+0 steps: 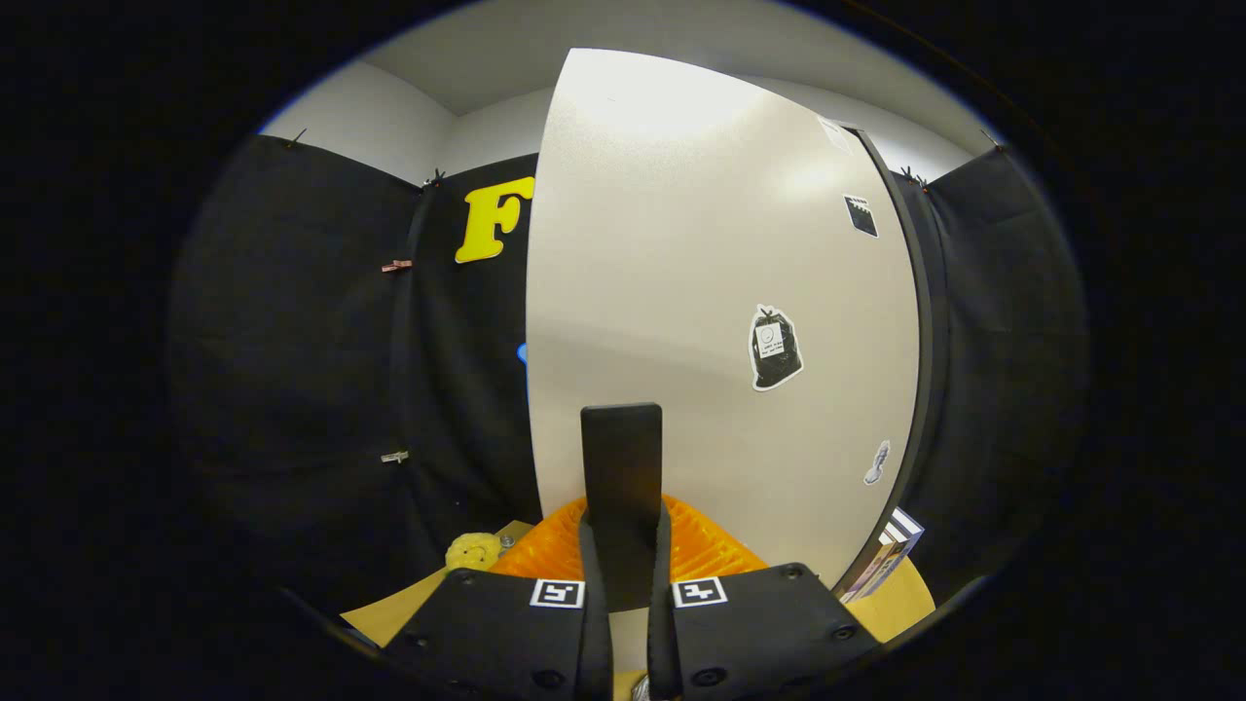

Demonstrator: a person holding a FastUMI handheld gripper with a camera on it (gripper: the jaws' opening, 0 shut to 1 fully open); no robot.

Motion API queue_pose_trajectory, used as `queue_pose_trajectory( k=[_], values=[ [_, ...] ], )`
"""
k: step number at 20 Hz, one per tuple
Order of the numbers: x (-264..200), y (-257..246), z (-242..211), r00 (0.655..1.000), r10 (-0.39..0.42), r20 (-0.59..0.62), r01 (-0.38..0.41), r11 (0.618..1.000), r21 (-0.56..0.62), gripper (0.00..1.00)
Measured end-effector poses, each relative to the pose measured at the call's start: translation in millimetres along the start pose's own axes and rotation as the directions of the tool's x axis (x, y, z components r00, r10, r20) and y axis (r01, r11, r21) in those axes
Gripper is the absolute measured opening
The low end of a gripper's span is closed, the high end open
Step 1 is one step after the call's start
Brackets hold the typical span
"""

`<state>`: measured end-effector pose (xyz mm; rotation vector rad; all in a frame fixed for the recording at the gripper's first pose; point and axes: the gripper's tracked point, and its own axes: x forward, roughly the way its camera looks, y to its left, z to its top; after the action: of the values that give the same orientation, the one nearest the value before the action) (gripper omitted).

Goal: Open the shoe cabinet door, grab the shoes and put them into the shoe cabinet, then close the shoe cabinet door.

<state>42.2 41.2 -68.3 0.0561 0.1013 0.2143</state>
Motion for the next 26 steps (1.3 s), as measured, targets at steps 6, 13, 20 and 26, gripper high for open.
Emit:
queue_pose_trajectory(
  k=[6,13,20,26],
  values=[
    [-64.3,-36.4,1.7,0.999,0.04,-0.002,-0.04,0.999,0.014,0.18],
    [-109.0,-89.3,6.4,1.0,-0.013,0.001,0.013,1.0,0.007,0.17],
    [-128.0,-134.8,9.9,0.994,-0.102,0.022,0.103,0.995,-0.004,0.16],
    [-135.7,-164.7,10.2,0.985,-0.168,0.033,0.168,0.986,0.004,0.16]
  ],
)
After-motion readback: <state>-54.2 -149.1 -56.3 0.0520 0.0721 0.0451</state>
